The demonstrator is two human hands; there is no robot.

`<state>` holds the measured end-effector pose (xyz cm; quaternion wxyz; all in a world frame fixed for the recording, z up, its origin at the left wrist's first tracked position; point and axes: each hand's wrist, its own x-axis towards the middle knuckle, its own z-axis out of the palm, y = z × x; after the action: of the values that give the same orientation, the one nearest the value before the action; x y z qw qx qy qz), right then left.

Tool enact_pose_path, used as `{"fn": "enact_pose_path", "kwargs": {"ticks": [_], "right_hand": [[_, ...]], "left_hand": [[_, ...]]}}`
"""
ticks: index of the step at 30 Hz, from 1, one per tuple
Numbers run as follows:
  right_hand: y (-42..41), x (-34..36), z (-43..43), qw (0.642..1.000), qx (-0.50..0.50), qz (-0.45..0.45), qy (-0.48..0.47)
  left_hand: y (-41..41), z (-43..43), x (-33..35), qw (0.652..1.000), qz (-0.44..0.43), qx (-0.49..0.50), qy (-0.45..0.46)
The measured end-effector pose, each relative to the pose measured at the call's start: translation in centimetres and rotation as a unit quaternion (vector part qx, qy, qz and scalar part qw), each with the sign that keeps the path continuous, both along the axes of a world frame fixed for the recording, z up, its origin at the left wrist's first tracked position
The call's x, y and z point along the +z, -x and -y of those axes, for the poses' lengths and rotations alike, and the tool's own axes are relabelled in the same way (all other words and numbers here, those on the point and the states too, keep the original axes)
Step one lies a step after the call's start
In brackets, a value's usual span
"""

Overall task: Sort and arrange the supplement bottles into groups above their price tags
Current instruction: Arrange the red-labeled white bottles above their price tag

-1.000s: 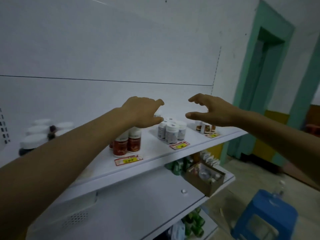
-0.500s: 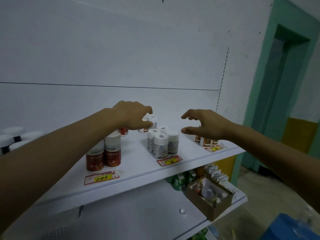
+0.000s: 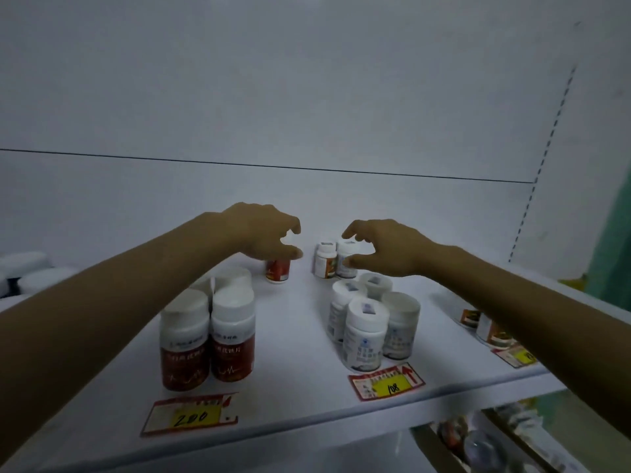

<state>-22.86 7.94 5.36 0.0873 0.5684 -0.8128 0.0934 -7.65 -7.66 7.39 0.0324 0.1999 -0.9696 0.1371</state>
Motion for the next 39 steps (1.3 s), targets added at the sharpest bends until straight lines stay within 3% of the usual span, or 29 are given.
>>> {"fn": "enact_pose_path", "kwargs": {"ticks": [4, 12, 17, 25, 31, 39], "right_hand": [[1.2, -0.6, 6.4, 0.999, 0.038, -0.005, -0.023], [3.4, -2.6, 16.3, 0.993, 0.095, -0.029, -0.061], [4.5, -3.4, 19.4, 0.991, 0.127, 0.017, -0.040], [3.6, -1.9, 18.4, 0.968, 0.192, 0.136, 0.082], [0.3, 5.8, 12.1, 0.923, 0.242, 0.242, 0.176], [-2.8, 10.0, 5.8, 0.862, 0.246, 0.387, 0.216]], "left_hand": [[-2.6, 1.0, -0.3, 0.997, -0.049, 0.033, -0.048], [-5.4, -0.9, -0.2, 0.985, -0.133, 0.092, -0.058], [-4.5, -2.5, -0.6, 0.978, -0.151, 0.132, -0.048], [-2.6, -3.4, -0.7, 0.964, -0.195, 0.180, -0.034], [-2.1, -2.5, -0.2, 0.911, -0.355, 0.183, -0.103], [-2.5, -4.8, 0.0, 0.810, -0.462, 0.036, -0.361]]}}
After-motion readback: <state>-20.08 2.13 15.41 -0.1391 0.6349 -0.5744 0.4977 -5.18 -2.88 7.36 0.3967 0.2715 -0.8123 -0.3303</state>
